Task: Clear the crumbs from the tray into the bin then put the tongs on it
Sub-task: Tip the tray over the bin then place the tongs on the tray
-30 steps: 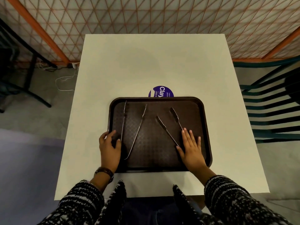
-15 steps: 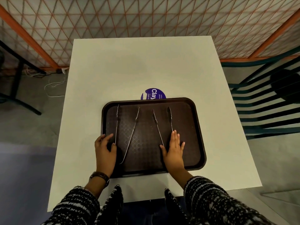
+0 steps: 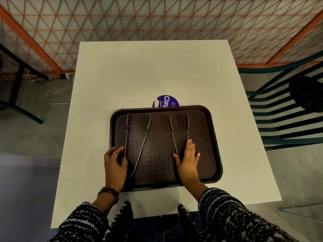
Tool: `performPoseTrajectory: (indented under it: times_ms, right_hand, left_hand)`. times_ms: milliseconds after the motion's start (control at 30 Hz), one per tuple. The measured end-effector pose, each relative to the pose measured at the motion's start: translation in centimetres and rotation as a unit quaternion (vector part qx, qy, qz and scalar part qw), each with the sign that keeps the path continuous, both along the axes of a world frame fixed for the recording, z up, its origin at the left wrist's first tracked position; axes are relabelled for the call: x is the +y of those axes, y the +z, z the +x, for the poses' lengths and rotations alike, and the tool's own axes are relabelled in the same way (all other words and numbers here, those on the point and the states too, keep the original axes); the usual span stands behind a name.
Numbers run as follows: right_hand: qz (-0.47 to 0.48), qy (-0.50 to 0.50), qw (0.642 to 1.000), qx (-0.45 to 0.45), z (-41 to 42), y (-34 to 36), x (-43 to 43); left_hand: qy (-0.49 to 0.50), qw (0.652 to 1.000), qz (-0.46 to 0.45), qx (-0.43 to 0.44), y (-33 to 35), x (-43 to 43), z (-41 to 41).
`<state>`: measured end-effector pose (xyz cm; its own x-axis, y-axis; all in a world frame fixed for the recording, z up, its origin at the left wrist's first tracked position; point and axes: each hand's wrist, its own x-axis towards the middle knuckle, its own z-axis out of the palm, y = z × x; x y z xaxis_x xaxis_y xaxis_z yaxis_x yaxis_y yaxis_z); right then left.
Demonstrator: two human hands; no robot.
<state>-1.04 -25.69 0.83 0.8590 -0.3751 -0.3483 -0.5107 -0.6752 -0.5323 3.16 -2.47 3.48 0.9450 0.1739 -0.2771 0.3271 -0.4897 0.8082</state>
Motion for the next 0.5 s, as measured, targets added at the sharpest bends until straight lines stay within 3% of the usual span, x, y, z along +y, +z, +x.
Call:
performPoseTrajectory:
  times_ms: [167, 333, 500]
  right_hand:
    - [0.036, -0.008, 0.999, -0.015, -0.2, 0.7, -0.1]
    - [0.106, -0.052, 0.993, -0.023, -1.2, 1.9, -1.7]
    - [0.035, -0.027, 0.999, -0.002, -3.2, 2.2, -4.2]
  left_hand:
    - [-0.039, 0.998, 0.045, 0.001, -0.4, -0.2, 0.1]
    - [-0.062, 0.986, 0.155, -0.016, -1.0, 0.0, 0.1]
    - [-0.093, 0.988, 0.124, -0.006, -1.2, 0.1, 0.0]
